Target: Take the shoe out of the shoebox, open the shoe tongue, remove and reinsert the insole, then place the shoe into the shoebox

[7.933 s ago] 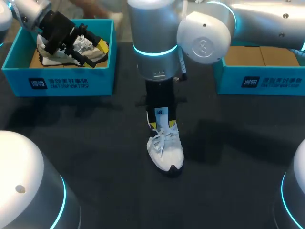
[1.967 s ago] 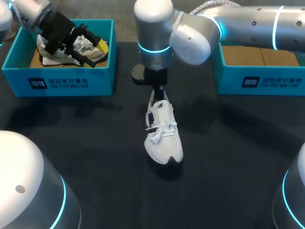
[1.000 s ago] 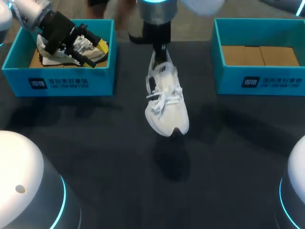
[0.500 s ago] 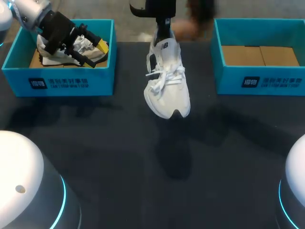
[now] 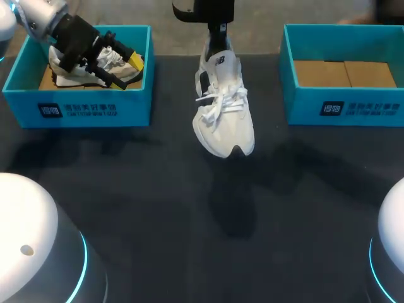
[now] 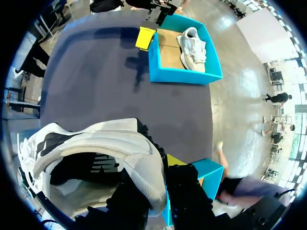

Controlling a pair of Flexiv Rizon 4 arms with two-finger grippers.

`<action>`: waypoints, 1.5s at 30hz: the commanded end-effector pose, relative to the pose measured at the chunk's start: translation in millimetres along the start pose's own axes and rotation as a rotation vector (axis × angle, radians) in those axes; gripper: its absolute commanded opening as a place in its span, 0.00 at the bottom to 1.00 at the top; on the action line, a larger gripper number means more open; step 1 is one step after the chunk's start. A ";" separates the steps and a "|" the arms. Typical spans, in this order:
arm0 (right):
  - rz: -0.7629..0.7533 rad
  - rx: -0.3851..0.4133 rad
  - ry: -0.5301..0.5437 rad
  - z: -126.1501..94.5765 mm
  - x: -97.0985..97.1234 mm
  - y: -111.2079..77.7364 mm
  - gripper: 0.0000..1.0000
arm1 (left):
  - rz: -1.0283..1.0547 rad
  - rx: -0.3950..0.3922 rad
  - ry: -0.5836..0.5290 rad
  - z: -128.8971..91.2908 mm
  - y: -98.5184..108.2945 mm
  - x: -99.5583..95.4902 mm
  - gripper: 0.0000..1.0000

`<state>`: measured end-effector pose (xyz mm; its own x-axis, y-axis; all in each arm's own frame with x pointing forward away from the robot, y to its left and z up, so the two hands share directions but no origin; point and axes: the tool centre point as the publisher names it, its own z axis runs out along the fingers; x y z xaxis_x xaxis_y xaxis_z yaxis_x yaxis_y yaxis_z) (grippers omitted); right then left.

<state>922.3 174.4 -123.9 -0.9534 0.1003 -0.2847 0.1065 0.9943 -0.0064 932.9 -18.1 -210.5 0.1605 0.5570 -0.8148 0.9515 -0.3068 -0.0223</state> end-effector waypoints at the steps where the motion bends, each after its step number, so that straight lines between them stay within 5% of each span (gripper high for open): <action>1: 0.000 -0.003 0.000 -0.8 0.5 -1.2 0.00 | 0.001 0.001 0.003 -0.4 0.1 -0.4 1.00; 5: 0.000 -0.003 0.000 -0.8 0.5 -1.2 0.00 | 0.001 0.001 0.003 -0.4 0.1 -0.4 1.00; 13: -0.020 -0.017 -0.042 5.2 -21.6 -42.0 0.00 | 0.001 0.001 0.003 -0.4 0.1 -0.4 1.00; 18: -0.043 -0.023 -0.042 11.5 -33.1 -78.6 0.00 | 0.001 0.001 0.003 -0.4 0.1 -0.4 1.00; 26: -0.022 -0.043 -0.004 35.5 -64.8 -166.0 0.00 | 0.001 0.001 0.003 -0.4 0.1 -0.4 1.00; 36: -0.011 0.015 -0.014 59.9 -102.0 -254.0 0.00 | 0.001 0.001 0.003 -0.4 0.1 -0.4 1.00; 45: 0.081 0.054 -0.011 73.3 -118.8 -297.9 0.00 | 0.001 0.001 0.003 -0.4 0.1 -0.4 1.00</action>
<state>1023.4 -127.6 -159.0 -0.9373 0.1755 -0.3011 0.2108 0.9735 -0.0886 932.9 -18.2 -210.5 0.1605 0.5570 -0.8148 0.9515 -0.3068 -0.0223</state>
